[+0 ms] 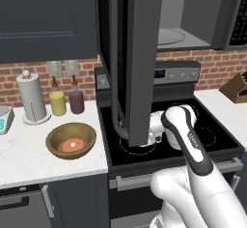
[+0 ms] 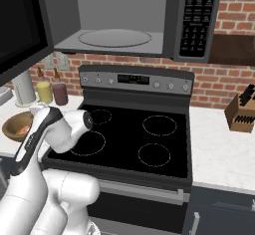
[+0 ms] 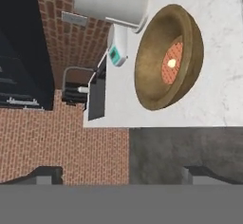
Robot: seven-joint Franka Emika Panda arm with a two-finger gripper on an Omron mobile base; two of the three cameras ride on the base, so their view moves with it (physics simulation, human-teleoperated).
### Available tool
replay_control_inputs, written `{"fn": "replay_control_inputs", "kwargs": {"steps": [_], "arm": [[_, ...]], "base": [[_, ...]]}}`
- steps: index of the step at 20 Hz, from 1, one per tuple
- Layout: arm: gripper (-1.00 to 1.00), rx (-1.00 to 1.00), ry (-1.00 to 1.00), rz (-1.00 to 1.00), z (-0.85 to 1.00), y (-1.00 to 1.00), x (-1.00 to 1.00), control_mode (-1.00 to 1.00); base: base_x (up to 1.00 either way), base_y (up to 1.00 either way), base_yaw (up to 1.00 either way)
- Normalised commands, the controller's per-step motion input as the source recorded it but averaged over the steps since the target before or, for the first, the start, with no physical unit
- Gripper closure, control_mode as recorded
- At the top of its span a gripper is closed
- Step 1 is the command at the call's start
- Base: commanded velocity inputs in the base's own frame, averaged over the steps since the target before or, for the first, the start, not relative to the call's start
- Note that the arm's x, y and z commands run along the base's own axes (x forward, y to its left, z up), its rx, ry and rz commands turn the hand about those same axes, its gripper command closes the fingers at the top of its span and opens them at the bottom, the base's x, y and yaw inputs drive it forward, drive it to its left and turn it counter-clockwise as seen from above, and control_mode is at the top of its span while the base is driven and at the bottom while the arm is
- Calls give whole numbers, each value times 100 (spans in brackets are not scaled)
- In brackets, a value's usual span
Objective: Open the microwave, place the bowl with waffle inside the microwave, then close the microwave door and turn it on.
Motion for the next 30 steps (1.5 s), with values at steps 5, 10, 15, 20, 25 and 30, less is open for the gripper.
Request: {"fn": "replay_control_inputs", "kwargs": {"steps": [5, 10, 15, 20, 25, 30], "arm": [[-100, -5, 16, 0, -24, 7, 45, -100], [-100, -6, 15, 0, -31, 12, 46, -100], [-100, -5, 8, 0, -37, 18, 42, -100], [-100, -5, 3, 0, -30, 36, 31, -100], [-100, -8, 5, 0, -24, 32, 34, -100], [-100, -7, 5, 1, -26, 11, 40, -100]], "base": [[0, 0, 0], [0, 0, 0], [0, 0, 0], [0, 0, 0], [0, 0, 0], [0, 0, 0]]}}
